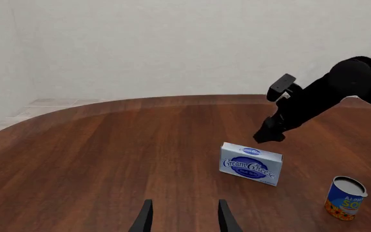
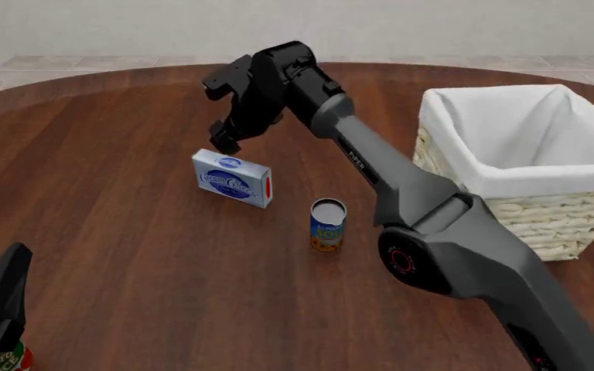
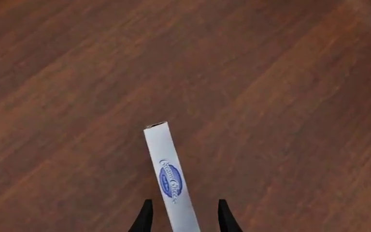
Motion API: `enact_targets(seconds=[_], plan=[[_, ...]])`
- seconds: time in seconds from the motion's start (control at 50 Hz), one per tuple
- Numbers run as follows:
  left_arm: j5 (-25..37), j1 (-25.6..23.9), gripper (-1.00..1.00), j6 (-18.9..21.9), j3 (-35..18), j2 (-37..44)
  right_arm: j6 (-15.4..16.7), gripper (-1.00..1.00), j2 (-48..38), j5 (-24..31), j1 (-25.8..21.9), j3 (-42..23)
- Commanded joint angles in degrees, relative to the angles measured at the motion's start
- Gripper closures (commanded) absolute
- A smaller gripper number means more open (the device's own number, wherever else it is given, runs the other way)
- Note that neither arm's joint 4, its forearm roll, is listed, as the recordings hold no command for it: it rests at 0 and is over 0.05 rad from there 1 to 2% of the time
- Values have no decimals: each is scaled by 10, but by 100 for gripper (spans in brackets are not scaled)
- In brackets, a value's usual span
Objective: Pick up the cream cheese box, and put it in the basket.
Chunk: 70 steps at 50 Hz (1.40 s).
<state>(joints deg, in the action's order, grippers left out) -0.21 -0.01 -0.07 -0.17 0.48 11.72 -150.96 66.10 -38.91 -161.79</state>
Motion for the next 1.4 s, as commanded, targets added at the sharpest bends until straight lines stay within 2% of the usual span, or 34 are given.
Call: enact_targets(seconds=[0.02,0.46,0.7,0.72,0.74,0.78,0.8,0.84,0.88,0.9,0.92,0.94,0.96,0.98,1.0,1.02,1.04,1.16,1.18,1.2,1.22,1.24,1.4], plan=[[0,0,-100,0,0,0,-1,-100,-16,-5,5,-2],[0,0,-100,0,0,0,-3,-100,-40,-13,11,-1],[0,0,-100,0,0,0,-24,-100,-47,-8,-4,-3],[0,0,-100,0,0,0,-17,-100,-47,-9,0,-3],[0,0,-100,0,0,0,-27,-100,-47,-8,-6,-3],[0,0,-100,0,0,0,-15,-100,-49,-10,1,-3],[0,0,-100,0,0,0,-28,-100,-49,-8,-7,-3],[0,0,-100,0,0,0,-34,-100,-51,-7,-11,-3],[0,0,-100,0,0,0,-25,-100,-53,-9,-6,-3],[0,0,-100,0,0,0,-38,-100,-53,-7,-15,-3],[0,0,-100,0,0,0,-15,-100,-54,-9,-2,-3],[0,0,-100,0,0,0,-29,-100,-53,-8,-9,-3],[0,0,-100,0,0,0,-24,-100,-54,-8,-8,-3],[0,0,-100,0,0,0,-3,-100,-54,-10,6,-3],[0,0,-100,0,0,0,-36,-100,-52,-5,-14,-3],[0,0,-100,0,0,0,-9,-100,-53,-8,1,-3],[0,0,-100,0,0,0,-20,-100,-53,-7,-5,-3],[0,0,-100,0,0,0,-11,-100,-56,-7,1,-3],[0,0,-100,0,0,0,-20,-100,-56,-7,-1,-3],[0,0,-100,0,0,0,-1,-100,-60,-10,10,-3],[0,0,-100,0,0,0,-27,-100,-61,-6,-4,-3],[0,0,-100,0,0,0,-15,-100,-63,-9,3,-3],[0,0,-100,0,0,0,-20,-100,-69,-11,-3,-3]])
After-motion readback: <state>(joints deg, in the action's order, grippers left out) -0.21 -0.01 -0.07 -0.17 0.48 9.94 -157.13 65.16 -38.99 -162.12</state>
